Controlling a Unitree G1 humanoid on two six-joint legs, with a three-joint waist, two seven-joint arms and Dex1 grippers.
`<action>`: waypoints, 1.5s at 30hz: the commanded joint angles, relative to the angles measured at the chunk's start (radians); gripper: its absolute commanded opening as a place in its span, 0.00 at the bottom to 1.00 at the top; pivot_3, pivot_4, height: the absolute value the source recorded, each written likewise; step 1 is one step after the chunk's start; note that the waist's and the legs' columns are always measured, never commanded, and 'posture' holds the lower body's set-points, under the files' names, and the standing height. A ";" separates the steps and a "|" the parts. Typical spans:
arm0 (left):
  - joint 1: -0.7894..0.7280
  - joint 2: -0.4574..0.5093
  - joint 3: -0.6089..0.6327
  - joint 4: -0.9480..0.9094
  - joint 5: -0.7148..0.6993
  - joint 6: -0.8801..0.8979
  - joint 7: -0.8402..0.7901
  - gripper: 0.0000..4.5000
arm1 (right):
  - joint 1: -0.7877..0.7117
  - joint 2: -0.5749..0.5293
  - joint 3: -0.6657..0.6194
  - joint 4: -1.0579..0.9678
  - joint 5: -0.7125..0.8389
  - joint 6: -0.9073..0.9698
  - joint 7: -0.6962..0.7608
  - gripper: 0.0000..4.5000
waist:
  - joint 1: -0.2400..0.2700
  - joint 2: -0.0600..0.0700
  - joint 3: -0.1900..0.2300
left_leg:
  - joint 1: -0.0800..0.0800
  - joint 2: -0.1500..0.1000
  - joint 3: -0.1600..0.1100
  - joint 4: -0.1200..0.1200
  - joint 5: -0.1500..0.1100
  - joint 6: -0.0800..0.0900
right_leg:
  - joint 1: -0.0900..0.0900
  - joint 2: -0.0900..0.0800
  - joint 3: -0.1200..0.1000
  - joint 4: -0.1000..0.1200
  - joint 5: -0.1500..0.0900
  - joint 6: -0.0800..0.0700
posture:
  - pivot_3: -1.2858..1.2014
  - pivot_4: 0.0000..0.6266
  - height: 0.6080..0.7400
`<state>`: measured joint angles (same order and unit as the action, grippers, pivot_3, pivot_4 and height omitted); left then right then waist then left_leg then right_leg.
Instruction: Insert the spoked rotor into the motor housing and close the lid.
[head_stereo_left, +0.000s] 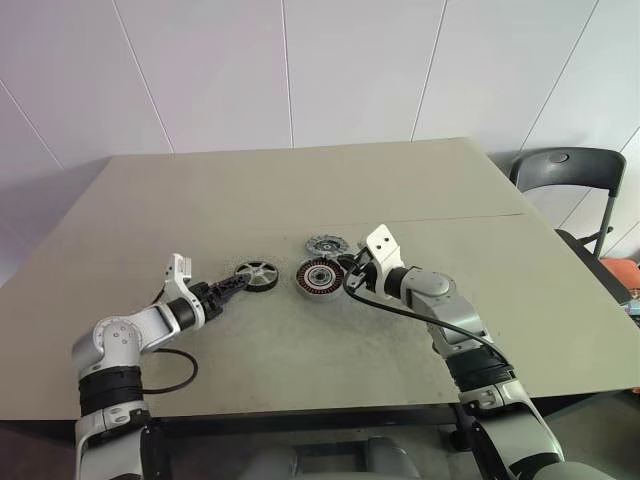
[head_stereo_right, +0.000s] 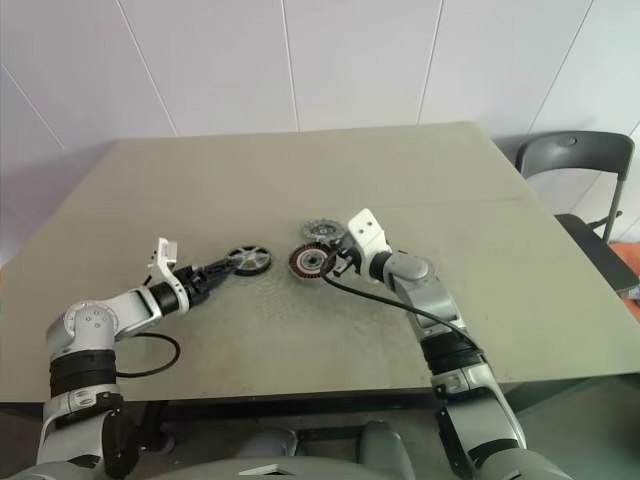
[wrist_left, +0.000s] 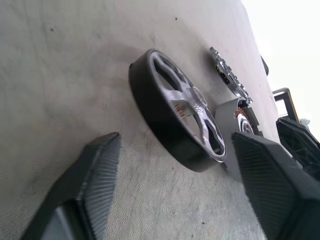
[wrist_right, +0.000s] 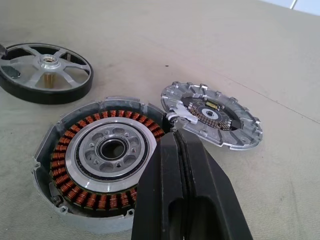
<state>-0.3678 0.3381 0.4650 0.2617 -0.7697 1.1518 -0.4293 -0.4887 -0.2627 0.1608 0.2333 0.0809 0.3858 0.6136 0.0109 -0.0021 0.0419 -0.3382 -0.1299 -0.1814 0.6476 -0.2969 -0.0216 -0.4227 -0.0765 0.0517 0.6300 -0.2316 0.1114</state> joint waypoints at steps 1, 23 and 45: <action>-0.025 -0.003 0.030 -0.005 -0.029 0.001 0.013 0.48 | -0.016 0.002 0.001 -0.014 -0.003 -0.023 0.000 0.00 | 0.000 0.000 0.000 | 0.000 0.000 0.000 0.000 0.000 0.000 | 0.000 0.000 0.000 0.000 0.000 0.000 | 0.52 0.00 1.00; -0.074 -0.059 0.025 -0.012 -0.142 0.085 0.026 0.09 | 0.006 -0.028 -0.051 -0.054 0.076 0.038 0.067 0.00 | 0.001 0.000 0.000 | 0.000 0.000 0.000 0.000 0.000 0.000 | 0.000 0.000 0.000 0.000 0.000 0.000 | 0.52 0.00 1.00; -0.236 -0.163 -0.089 0.190 -0.057 0.005 0.018 0.09 | 0.130 -0.114 -0.088 -0.234 0.191 0.176 0.104 0.00 | 0.001 -0.002 0.000 | -0.001 0.001 0.001 0.000 0.000 0.000 | 0.000 0.000 0.000 -0.001 0.000 0.000 | 0.52 0.00 1.00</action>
<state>-0.5720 0.1705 0.3692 0.4565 -0.8217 1.1676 -0.3998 -0.3537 -0.3801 0.0902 0.0413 0.2585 0.5627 0.7273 0.0118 -0.0042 0.0424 -0.3392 -0.1291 -0.1802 0.6477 -0.2969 -0.0216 -0.4232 -0.0769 0.0517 0.6287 -0.2312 0.1117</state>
